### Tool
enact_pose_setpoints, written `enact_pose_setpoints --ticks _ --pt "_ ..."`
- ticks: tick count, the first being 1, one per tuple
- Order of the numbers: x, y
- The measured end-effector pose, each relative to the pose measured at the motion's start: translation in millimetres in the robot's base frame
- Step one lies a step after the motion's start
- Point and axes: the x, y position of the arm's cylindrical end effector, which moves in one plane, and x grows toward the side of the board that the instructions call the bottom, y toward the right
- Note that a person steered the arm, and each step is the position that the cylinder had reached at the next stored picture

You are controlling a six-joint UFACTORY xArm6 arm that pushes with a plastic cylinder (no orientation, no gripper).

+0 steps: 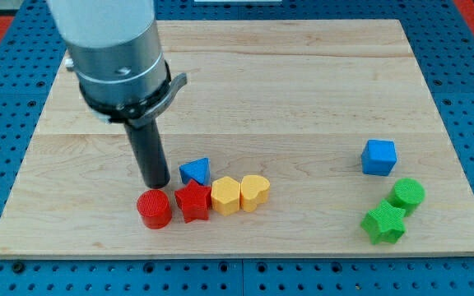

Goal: Push the blue triangle to the left of blue cube

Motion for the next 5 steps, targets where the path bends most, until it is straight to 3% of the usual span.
enact_pose_setpoints --ticks 5 --pt "-40.1 178.4"
